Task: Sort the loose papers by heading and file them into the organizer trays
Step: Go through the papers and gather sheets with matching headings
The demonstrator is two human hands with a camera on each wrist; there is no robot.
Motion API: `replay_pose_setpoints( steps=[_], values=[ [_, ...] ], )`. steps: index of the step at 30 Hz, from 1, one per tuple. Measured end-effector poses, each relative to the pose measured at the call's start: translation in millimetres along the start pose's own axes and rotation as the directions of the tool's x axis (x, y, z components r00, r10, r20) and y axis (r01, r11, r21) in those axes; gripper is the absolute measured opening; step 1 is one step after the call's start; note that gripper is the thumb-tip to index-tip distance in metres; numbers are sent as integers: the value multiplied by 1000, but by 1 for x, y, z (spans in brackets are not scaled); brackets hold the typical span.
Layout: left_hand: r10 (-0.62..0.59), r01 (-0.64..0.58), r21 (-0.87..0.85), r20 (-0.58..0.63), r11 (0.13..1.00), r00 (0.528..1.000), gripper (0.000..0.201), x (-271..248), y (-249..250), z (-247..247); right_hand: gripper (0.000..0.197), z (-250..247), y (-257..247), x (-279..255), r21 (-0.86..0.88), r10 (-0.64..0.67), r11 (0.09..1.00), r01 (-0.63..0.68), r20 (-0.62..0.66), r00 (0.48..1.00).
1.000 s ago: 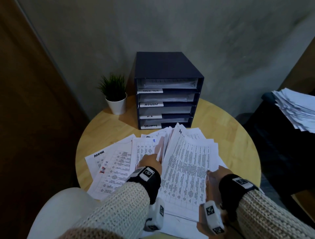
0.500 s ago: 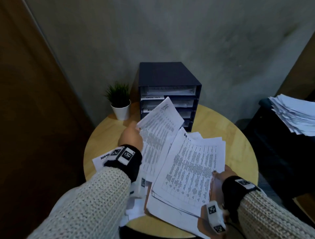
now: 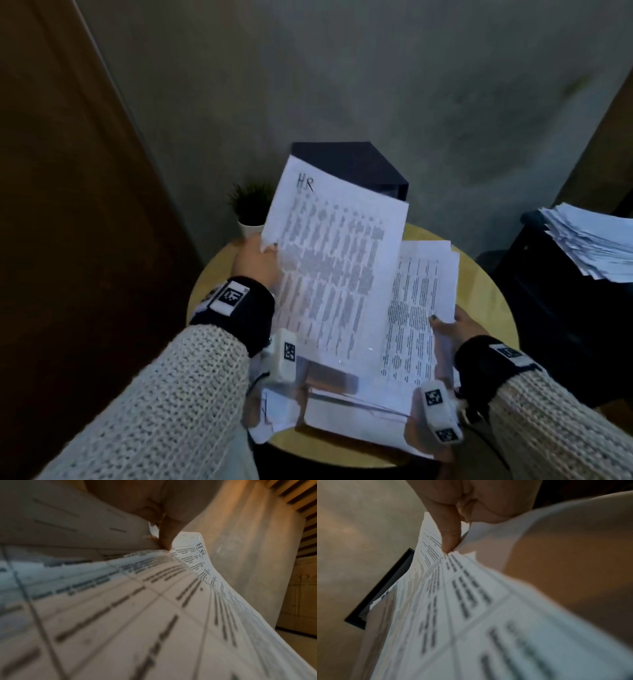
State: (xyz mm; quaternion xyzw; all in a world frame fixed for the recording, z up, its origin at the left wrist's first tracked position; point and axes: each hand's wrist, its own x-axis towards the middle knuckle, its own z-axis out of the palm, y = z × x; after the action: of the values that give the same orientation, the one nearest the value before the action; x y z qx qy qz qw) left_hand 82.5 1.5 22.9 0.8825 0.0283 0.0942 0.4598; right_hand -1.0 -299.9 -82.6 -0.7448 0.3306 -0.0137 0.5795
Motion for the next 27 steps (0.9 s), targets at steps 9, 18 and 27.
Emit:
replay_pose_setpoints(
  steps=[9,18,27],
  values=[
    [-198,229,-87,269,970,943,25,-32,-21,49,33,4,-18,-16,464,-103,886,3,190,976],
    [-214,235,-27,319,972,923,35,-36,-24,55,53,12,-19,-11,458,5,879,-131,267,964],
    [-286,366,-90,466,926,837,17,-40,-67,53,69,25,9,8,-409,-21,909,81,149,989]
  ],
)
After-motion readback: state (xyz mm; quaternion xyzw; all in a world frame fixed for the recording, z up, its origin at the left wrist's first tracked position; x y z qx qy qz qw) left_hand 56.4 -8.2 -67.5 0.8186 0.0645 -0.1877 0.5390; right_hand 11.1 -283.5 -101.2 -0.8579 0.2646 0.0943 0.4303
